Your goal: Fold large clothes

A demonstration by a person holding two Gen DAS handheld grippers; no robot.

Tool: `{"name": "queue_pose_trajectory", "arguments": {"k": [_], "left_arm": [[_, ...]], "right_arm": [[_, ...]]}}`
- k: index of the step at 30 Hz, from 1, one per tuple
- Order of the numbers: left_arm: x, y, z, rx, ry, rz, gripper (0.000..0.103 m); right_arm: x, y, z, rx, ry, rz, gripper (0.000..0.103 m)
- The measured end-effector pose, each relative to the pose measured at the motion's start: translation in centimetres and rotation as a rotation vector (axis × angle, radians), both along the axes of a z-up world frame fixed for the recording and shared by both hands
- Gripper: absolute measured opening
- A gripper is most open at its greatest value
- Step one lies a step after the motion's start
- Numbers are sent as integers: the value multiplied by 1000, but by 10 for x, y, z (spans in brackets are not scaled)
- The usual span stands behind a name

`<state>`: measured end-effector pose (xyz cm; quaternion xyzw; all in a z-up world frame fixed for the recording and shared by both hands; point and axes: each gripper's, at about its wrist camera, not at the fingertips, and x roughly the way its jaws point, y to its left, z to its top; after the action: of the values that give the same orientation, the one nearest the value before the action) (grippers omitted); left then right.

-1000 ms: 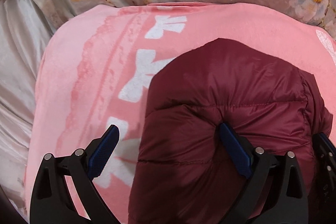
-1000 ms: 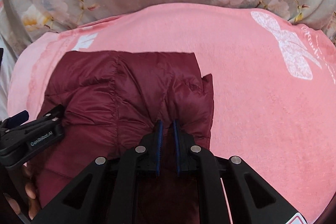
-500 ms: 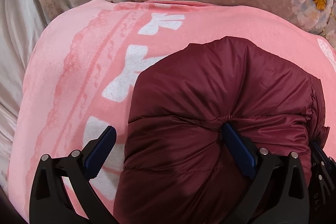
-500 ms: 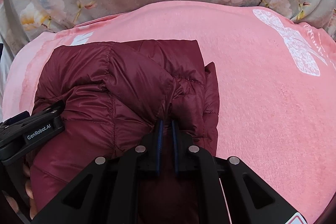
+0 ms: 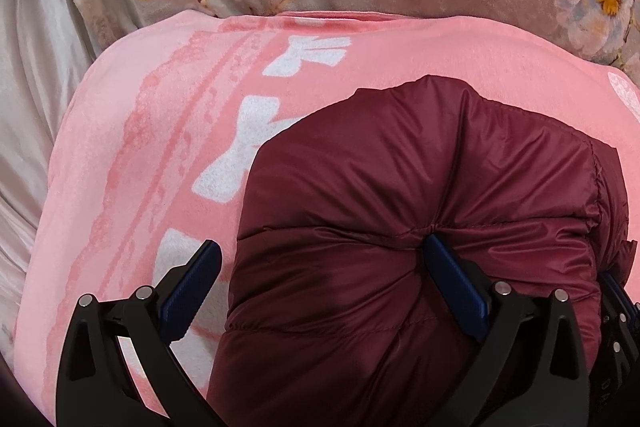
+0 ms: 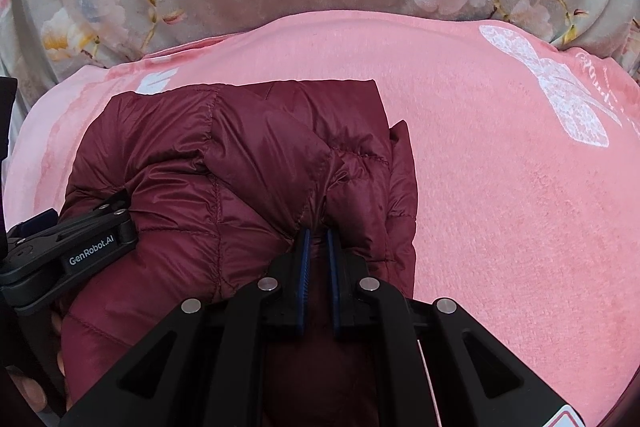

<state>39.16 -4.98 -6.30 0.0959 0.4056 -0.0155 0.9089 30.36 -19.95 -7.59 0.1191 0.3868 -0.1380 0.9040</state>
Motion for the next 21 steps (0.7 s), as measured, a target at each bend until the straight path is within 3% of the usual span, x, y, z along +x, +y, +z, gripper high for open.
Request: {"name": "queue_pose_trajectory", "arguments": {"k": [21], "left_arm": [[-4, -3, 1, 27, -41, 12, 98]], "right_arm": [[1, 1, 0, -5, -4, 2, 7]]}}
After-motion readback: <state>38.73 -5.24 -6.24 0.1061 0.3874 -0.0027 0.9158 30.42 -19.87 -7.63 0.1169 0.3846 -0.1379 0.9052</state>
